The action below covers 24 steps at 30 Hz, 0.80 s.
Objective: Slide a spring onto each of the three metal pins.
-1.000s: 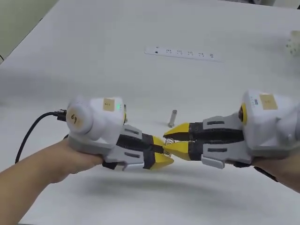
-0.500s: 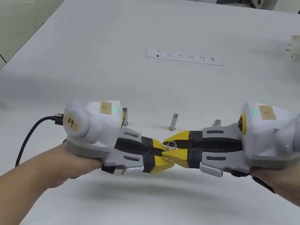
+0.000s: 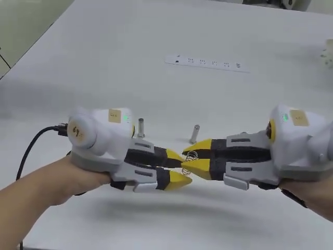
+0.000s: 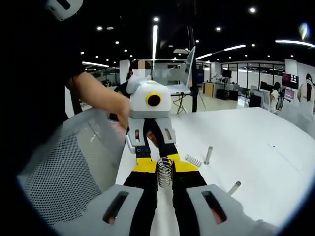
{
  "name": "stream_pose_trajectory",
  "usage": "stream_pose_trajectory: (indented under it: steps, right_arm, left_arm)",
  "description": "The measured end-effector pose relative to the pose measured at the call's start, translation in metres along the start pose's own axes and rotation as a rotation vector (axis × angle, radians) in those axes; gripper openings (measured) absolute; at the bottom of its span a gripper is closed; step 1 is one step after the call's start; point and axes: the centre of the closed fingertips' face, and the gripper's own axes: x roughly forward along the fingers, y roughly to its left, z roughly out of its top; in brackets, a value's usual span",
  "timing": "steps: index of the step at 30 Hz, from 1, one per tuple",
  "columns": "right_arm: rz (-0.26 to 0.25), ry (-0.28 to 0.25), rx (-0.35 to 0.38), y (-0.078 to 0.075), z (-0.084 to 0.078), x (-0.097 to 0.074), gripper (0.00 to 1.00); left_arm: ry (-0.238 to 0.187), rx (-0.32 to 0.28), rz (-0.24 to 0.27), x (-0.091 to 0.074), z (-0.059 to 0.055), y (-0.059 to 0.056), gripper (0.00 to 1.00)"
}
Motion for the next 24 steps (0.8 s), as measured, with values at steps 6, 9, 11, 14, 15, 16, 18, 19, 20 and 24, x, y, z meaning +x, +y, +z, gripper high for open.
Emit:
stream_pose_trajectory:
  steps: [6, 9, 11, 14, 15, 16, 18, 19, 20, 24]
  right_arm:
    - [0.009, -0.016, 0.015, 0.001, 0.0, 0.002, 0.07]
    - [0.008, -0.02, 0.013, 0.0, 0.002, 0.002, 0.07]
    - [0.004, -0.02, 0.01, -0.002, 0.003, 0.002, 0.07]
    - [-0.006, -0.026, 0.014, -0.005, 0.004, 0.001, 0.07]
    - [-0.01, -0.025, 0.012, -0.006, 0.004, 0.001, 0.07]
    - [-0.013, -0.024, 0.01, -0.007, 0.004, 0.001, 0.07]
    - [-0.016, -0.021, 0.009, -0.008, 0.004, 0.001, 0.07]
    - [-0.017, -0.021, 0.01, -0.008, 0.004, 0.001, 0.07]
    - [-0.018, -0.022, 0.01, -0.008, 0.004, 0.001, 0.07]
    - [-0.027, -0.01, 0.001, -0.01, 0.003, 0.0, 0.07]
  left_arm:
    - [-0.027, -0.018, 0.03, -0.013, 0.004, 0.006, 0.12]
    - [-0.036, -0.03, 0.049, -0.02, 0.005, 0.01, 0.13]
    - [-0.042, -0.034, 0.059, -0.022, 0.005, 0.012, 0.15]
    - [-0.055, -0.047, 0.085, -0.025, 0.006, 0.017, 0.2]
    - [-0.056, -0.049, 0.086, -0.025, 0.006, 0.017, 0.22]
    - [-0.056, -0.047, 0.089, -0.026, 0.007, 0.017, 0.22]
    - [-0.055, -0.048, 0.096, -0.027, 0.007, 0.017, 0.24]
    - [-0.055, -0.049, 0.1, -0.028, 0.007, 0.018, 0.26]
    - [-0.053, -0.051, 0.106, -0.029, 0.006, 0.019, 0.27]
    - [-0.05, -0.054, 0.137, -0.037, 0.002, 0.024, 0.34]
